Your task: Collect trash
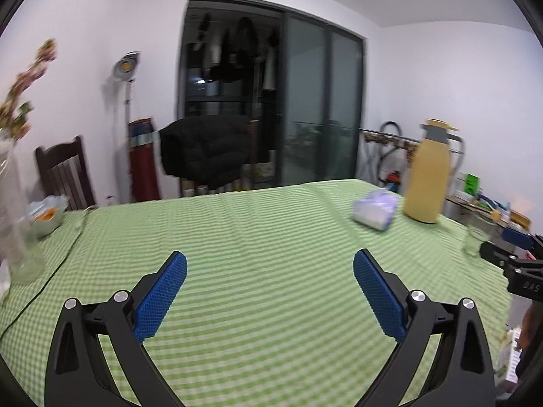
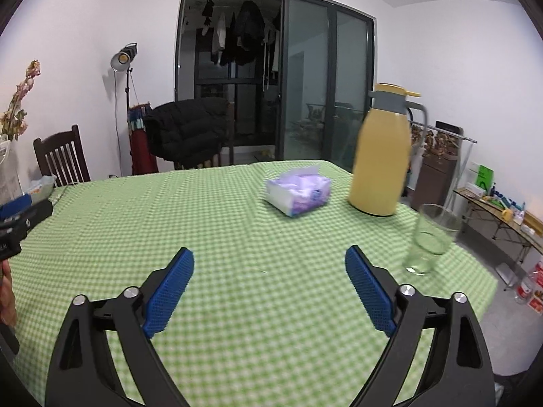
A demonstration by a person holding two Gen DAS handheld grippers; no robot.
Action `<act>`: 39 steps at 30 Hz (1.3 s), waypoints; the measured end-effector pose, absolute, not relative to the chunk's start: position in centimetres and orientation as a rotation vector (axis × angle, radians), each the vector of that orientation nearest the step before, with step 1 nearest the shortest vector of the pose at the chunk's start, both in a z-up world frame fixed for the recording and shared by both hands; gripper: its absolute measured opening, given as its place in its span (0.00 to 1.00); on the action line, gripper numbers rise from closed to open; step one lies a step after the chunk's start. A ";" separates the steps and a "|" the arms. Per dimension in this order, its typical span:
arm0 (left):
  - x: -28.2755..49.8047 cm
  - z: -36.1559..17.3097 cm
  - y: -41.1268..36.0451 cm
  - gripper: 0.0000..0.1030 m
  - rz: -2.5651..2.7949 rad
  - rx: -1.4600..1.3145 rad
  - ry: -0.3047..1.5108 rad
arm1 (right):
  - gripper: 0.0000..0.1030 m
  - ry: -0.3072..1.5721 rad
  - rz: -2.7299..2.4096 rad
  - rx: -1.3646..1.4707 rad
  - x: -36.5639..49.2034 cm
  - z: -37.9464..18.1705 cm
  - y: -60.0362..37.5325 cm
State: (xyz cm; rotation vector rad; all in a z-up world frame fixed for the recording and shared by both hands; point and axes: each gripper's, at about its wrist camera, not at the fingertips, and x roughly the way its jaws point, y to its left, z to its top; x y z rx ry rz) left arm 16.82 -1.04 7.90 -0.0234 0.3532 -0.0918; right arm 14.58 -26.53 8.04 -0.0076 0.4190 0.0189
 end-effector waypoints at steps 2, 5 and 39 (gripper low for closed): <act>16.8 7.1 0.6 0.93 -0.065 -0.047 0.340 | 0.85 0.410 0.030 -0.002 15.0 7.5 -25.4; 16.9 6.1 2.6 0.93 -0.035 -0.076 0.330 | 0.85 0.377 0.041 0.008 15.4 6.7 -23.7; 16.8 2.5 5.8 0.93 0.060 -0.059 0.396 | 0.90 0.314 0.036 0.025 15.0 3.4 -20.0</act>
